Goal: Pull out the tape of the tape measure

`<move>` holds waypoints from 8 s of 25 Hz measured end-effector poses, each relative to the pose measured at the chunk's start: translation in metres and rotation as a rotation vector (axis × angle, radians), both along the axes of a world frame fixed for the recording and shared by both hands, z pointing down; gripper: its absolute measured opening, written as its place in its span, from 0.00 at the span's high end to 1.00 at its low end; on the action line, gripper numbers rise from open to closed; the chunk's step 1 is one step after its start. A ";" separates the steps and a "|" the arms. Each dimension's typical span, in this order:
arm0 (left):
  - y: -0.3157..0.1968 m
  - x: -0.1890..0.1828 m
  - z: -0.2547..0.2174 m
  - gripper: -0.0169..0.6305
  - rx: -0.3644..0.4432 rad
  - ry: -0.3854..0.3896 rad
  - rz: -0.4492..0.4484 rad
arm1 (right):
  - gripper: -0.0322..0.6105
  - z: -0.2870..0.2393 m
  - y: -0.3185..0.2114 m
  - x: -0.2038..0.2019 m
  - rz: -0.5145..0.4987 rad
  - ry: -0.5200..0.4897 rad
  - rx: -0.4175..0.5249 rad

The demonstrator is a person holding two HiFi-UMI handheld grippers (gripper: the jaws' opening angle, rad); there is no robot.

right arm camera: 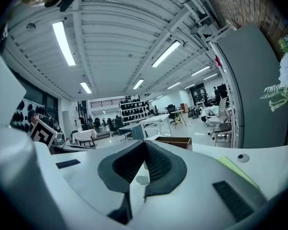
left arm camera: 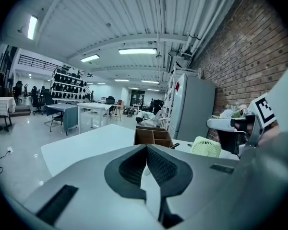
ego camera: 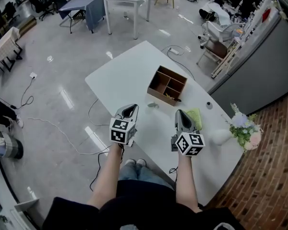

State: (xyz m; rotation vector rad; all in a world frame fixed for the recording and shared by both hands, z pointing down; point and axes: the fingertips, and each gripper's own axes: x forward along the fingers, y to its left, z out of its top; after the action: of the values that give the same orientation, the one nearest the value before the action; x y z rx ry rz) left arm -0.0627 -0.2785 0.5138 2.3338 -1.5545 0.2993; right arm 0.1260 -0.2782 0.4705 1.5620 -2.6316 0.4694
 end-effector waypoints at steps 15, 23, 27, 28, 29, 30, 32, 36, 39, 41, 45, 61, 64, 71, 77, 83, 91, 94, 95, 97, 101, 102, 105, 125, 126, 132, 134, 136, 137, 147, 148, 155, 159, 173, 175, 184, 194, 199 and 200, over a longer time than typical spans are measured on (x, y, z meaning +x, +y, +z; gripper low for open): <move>-0.050 0.028 0.065 0.94 -0.093 -0.052 0.201 | 0.95 0.043 -0.027 -0.001 0.042 0.000 -0.098; -0.078 0.050 0.125 0.73 -0.218 -0.117 0.387 | 0.95 0.073 -0.045 0.006 0.049 0.003 -0.161; -0.087 0.057 0.141 0.73 -0.247 -0.144 0.476 | 0.95 0.085 -0.053 0.007 0.050 0.010 -0.188; -0.089 0.059 0.145 0.73 -0.251 -0.149 0.491 | 0.95 0.087 -0.054 0.007 0.050 0.011 -0.193; -0.090 0.061 0.148 0.73 -0.256 -0.152 0.503 | 0.95 0.090 -0.055 0.008 0.049 0.013 -0.198; -0.091 0.062 0.151 0.73 -0.259 -0.155 0.514 | 0.95 0.092 -0.056 0.009 0.048 0.015 -0.203; -0.093 0.065 0.156 0.73 -0.265 -0.158 0.537 | 0.95 0.095 -0.056 0.010 0.048 0.018 -0.211; -0.097 0.069 0.161 0.77 -0.264 -0.174 0.557 | 0.95 0.100 -0.058 0.013 0.049 0.020 -0.223; -0.097 0.070 0.164 0.84 -0.258 -0.185 0.560 | 0.95 0.104 -0.056 0.014 0.045 0.024 -0.231; -0.096 0.070 0.163 0.86 -0.249 -0.194 0.564 | 0.95 0.106 -0.055 0.012 0.037 0.029 -0.235; -0.089 0.071 0.156 0.86 -0.224 -0.186 0.578 | 0.95 0.109 -0.052 0.006 0.016 0.045 -0.242; -0.016 0.095 0.039 0.86 0.010 -0.097 0.710 | 0.87 0.104 -0.007 -0.057 -0.209 0.117 -0.269; -0.002 0.097 0.027 0.86 0.034 -0.094 0.729 | 0.87 0.100 0.001 -0.059 -0.221 0.124 -0.260; 0.018 0.098 0.014 0.87 0.053 -0.089 0.739 | 0.87 0.090 0.019 -0.058 -0.235 0.131 -0.225; 0.028 0.096 0.009 0.87 0.058 -0.097 0.739 | 0.87 0.083 0.027 -0.062 -0.252 0.121 -0.207; 0.035 0.095 0.007 0.87 0.060 -0.086 0.749 | 0.94 0.078 0.030 -0.064 -0.248 0.147 -0.178; 0.039 0.080 0.015 0.87 0.048 -0.109 0.759 | 0.95 0.080 0.034 -0.035 -0.150 0.259 -0.147; 0.040 0.074 0.019 0.87 0.040 -0.123 0.772 | 0.94 0.081 0.037 -0.021 -0.112 0.321 -0.140; 0.041 0.073 0.020 0.87 0.039 -0.128 0.779 | 0.95 0.082 0.038 -0.017 -0.099 0.340 -0.140; 0.042 0.071 0.024 0.87 0.034 -0.142 0.793 | 0.95 0.084 0.041 -0.007 -0.067 0.369 -0.140; 0.044 0.064 0.032 0.87 0.019 -0.162 0.808 | 0.95 0.088 0.046 0.016 -0.004 0.397 -0.144; 0.045 0.062 0.034 0.87 0.014 -0.164 0.810 | 0.95 0.089 0.048 0.022 0.009 0.404 -0.144; 0.046 0.057 0.039 0.87 0.001 -0.178 0.819 | 0.94 0.091 0.052 0.036 0.044 0.437 -0.143; 0.039 0.029 0.058 0.86 -0.064 -0.196 0.808 | 0.94 0.098 0.069 0.102 0.182 0.570 -0.156; 0.039 0.028 0.058 0.87 -0.067 -0.195 0.809 | 0.94 0.099 0.070 0.104 0.184 0.576 -0.158; 0.040 0.030 0.062 0.86 -0.074 -0.196 0.833 | 0.94 0.104 0.073 0.112 0.197 0.591 -0.169; 0.040 0.031 0.063 0.87 -0.075 -0.196 0.837 | 0.94 0.105 0.073 0.115 0.202 0.597 -0.174; 0.040 0.031 0.063 0.86 -0.076 -0.195 0.839 | 0.94 0.106 0.074 0.119 0.213 0.603 -0.180; 0.039 0.030 0.063 0.86 -0.077 -0.197 0.838 | 0.94 0.105 0.074 0.121 0.221 0.602 -0.186; 0.041 0.031 0.072 0.86 -0.094 -0.230 0.859 | 0.94 0.111 0.074 0.116 0.210 0.596 -0.194; 0.042 0.032 0.074 0.86 -0.096 -0.238 0.865 | 0.94 0.112 0.073 0.113 0.202 0.602 -0.194; 0.036 0.031 0.094 0.86 -0.120 -0.261 0.854 | 0.94 0.126 0.073 0.105 0.164 0.633 -0.221; 0.035 0.032 0.110 0.86 -0.131 -0.285 0.864 | 0.94 0.144 0.074 0.105 0.150 0.659 -0.254; 0.040 0.037 0.159 0.86 -0.187 -0.349 0.878 | 0.94 0.195 0.077 0.109 0.142 0.700 -0.351; 0.040 0.036 0.161 0.86 -0.191 -0.355 0.879 | 0.94 0.198 0.075 0.107 0.126 0.708 -0.343; 0.043 0.046 0.165 0.86 -0.181 -0.404 0.918 | 0.93 0.215 0.082 0.112 0.123 0.719 -0.405; 0.041 0.051 0.165 0.86 -0.191 -0.411 0.928 | 0.89 0.214 0.084 0.115 0.163 0.657 -0.427; 0.040 0.051 0.165 0.85 -0.201 -0.406 0.925 | 0.85 0.213 0.085 0.115 0.166 0.636 -0.432; 0.040 0.051 0.165 0.85 -0.204 -0.405 0.924 | 0.85 0.212 0.085 0.115 0.167 0.633 -0.433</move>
State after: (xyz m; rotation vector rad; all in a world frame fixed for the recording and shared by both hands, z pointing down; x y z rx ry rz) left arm -0.0116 -0.2387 0.6792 2.7597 -0.4028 1.1245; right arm 0.2409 -0.1934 0.6829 1.4753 -1.8035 0.4239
